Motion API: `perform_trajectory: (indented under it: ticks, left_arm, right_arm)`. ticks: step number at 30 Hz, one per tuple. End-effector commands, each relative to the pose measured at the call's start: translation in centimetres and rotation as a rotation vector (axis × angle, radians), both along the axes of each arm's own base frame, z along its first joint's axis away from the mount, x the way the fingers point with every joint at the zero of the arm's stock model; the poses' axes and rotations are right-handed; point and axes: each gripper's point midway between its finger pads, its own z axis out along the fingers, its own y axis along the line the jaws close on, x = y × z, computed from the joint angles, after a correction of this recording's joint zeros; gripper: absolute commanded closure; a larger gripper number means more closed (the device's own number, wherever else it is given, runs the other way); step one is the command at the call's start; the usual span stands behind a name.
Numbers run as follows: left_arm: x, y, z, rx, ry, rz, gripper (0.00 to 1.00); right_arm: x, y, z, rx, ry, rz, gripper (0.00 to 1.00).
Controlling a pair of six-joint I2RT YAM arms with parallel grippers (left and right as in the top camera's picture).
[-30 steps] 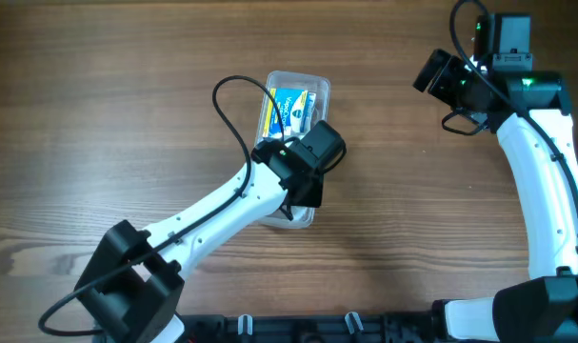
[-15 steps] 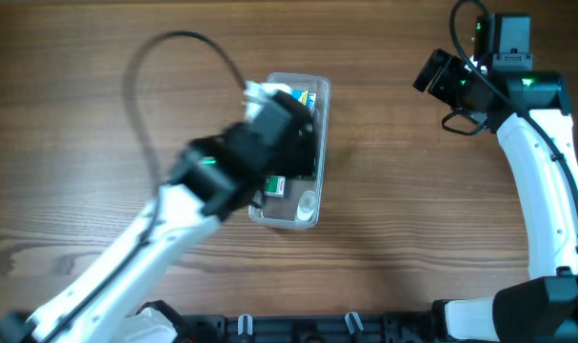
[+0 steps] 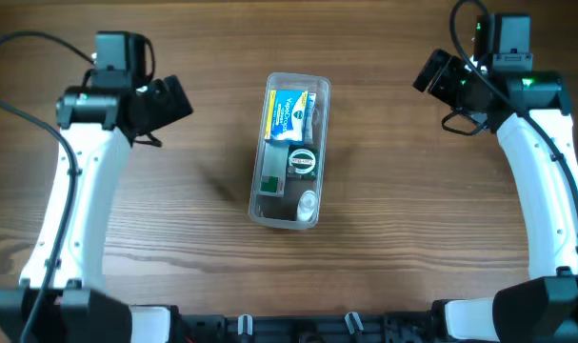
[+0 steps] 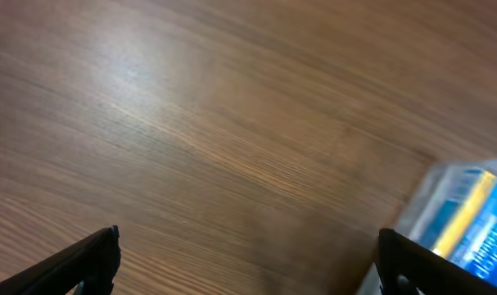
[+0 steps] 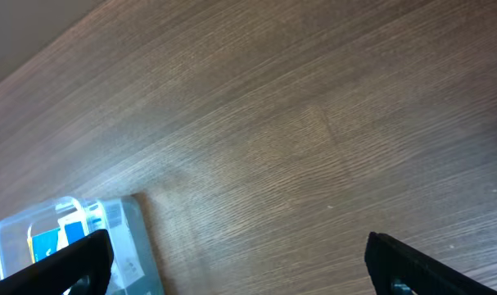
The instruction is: Pack container
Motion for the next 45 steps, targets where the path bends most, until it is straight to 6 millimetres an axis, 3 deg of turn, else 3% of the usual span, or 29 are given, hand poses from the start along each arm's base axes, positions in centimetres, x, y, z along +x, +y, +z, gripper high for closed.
perform_trajectory:
  ticks: [1, 25, 29, 36, 38, 41, 45]
  left_arm:
    - [0.1, -0.3, -0.2, -0.014, 0.008, -0.026, 0.0]
    - [-0.1, -0.3, -0.2, -0.018, 0.013, -0.018, 0.0]
    - [-0.2, 0.4, 2.1, 0.022, -0.063, -0.002, 0.0]
    - [-3.7, 0.6, 7.5, 0.032, -0.336, -0.017, 0.0]
    - [-5.3, 0.6, 7.9, 0.031, -0.425, -0.015, 0.0]
    - [-7.8, 0.7, 6.5, 0.031, -0.509, -0.013, 0.0]
    - [-11.5, 1.1, 2.6, 0.033, -0.559, 0.002, 0.0]
  right_arm:
    - [0.1, 0.3, -0.4, 0.011, 0.011, 0.008, 0.0]
    - [0.1, 0.3, -0.4, 0.011, 0.011, 0.008, 0.0]
    - [0.1, 0.3, -0.4, 0.011, 0.011, 0.008, 0.0]
    - [0.1, 0.3, -0.4, 0.011, 0.011, 0.007, 0.0]
    - [0.1, 0.3, -0.4, 0.011, 0.011, 0.008, 0.0]
    - [0.1, 0.3, -0.4, 0.011, 0.011, 0.008, 0.0]
    - [0.1, 0.3, -0.4, 0.011, 0.011, 0.008, 0.0]
